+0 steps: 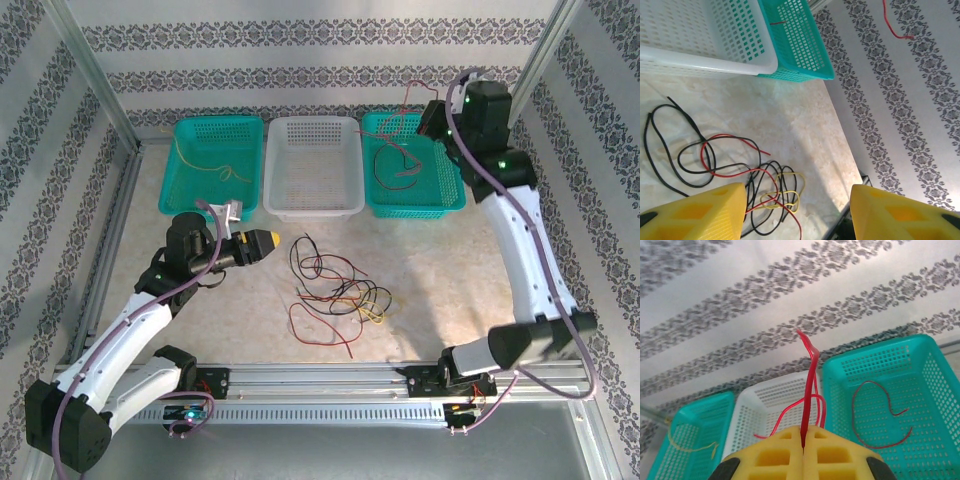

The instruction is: Untangle the cables

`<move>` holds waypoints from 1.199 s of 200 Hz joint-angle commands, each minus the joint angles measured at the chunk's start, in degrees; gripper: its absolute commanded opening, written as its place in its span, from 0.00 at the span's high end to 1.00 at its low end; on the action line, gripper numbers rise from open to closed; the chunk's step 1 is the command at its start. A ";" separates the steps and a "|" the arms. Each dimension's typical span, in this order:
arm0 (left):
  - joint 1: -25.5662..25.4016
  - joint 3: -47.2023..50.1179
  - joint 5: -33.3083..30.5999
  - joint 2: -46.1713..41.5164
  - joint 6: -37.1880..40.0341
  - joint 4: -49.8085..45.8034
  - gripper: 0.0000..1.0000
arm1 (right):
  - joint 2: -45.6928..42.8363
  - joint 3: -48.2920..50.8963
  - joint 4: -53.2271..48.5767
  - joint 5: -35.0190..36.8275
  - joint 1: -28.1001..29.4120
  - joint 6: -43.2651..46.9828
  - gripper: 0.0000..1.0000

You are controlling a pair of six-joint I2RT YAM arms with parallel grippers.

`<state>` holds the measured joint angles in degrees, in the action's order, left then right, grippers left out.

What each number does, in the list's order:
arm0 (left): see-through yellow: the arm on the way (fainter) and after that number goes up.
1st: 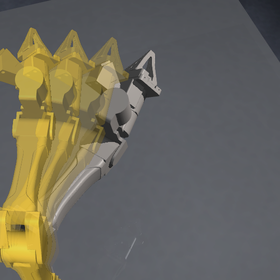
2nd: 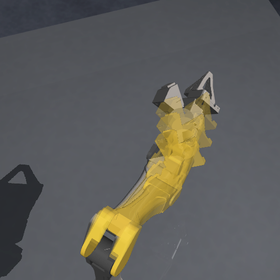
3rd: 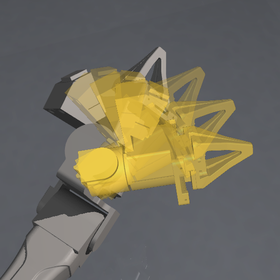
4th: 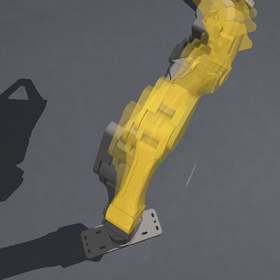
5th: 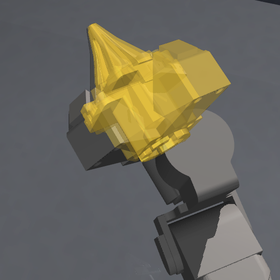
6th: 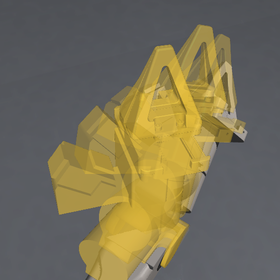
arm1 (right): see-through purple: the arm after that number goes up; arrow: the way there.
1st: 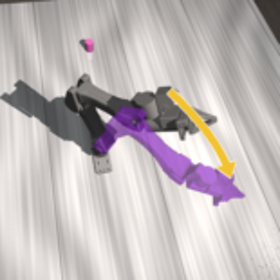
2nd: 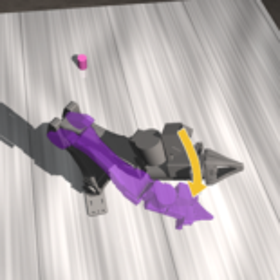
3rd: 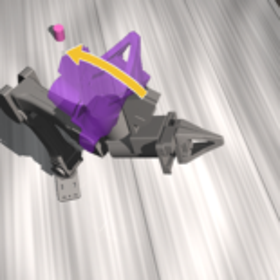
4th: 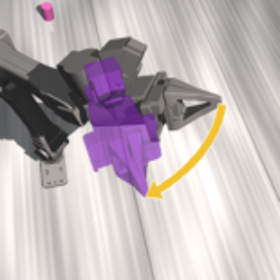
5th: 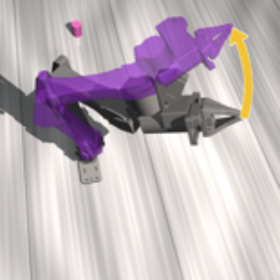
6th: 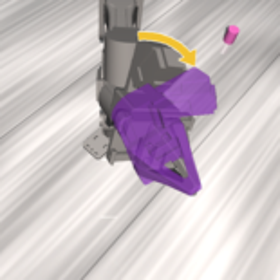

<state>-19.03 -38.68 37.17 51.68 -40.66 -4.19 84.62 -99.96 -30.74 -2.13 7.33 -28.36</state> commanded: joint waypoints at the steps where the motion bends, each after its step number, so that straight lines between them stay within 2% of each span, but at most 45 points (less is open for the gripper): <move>1: 0.16 -1.27 -1.30 -0.88 2.57 -3.11 0.43 | 6.44 -3.15 -2.55 -5.61 -3.80 -1.96 0.94; 22: 0.16 -1.82 -1.83 -0.53 3.21 -3.89 0.43 | 11.64 -4.56 -5.73 -4.30 -5.35 -1.36 0.69; 39: 0.14 -2.25 -2.63 -0.35 3.78 -4.65 0.41 | 11.57 -1.47 -5.77 -3.95 -5.49 -1.33 0.64; 71: 0.17 -2.25 -7.10 0.33 4.20 -5.08 0.35 | 4.51 11.69 -0.01 -5.43 -4.67 -3.15 0.56; 76: 0.16 -2.39 -7.50 0.62 4.26 -5.06 0.35 | 3.38 13.56 0.07 -5.24 -4.13 -3.05 0.46; 84: 0.18 -2.73 -7.55 1.40 4.16 -4.59 0.35 | 1.42 16.70 0.15 -4.85 -2.95 -2.71 0.42; 125: 0.07 -3.60 -5.50 6.83 2.02 -1.54 0.40 | -11.62 34.11 0.73 0.95 7.20 -3.72 0.42; 162: -0.91 -3.88 -5.34 8.94 2.00 -3.11 0.42 | -21.05 48.67 0.77 7.39 21.53 -10.14 0.43; 192: -3.50 -4.15 -3.88 10.78 1.78 -3.64 0.45 | -20.33 56.94 1.47 9.55 30.16 -16.68 0.44; 218: -8.03 -3.01 -6.82 11.52 1.97 -5.07 0.46 | -16.79 59.10 1.78 8.37 35.45 -20.36 0.46; 240: -11.40 -2.65 -10.32 11.85 3.24 -9.09 0.48 | -14.90 58.04 -0.05 8.36 37.68 -22.34 0.46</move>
<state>-27.38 -40.93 30.41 63.29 -38.54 -8.16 68.69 -41.04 -30.24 4.21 43.09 -46.02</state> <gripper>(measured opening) 0.526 0.541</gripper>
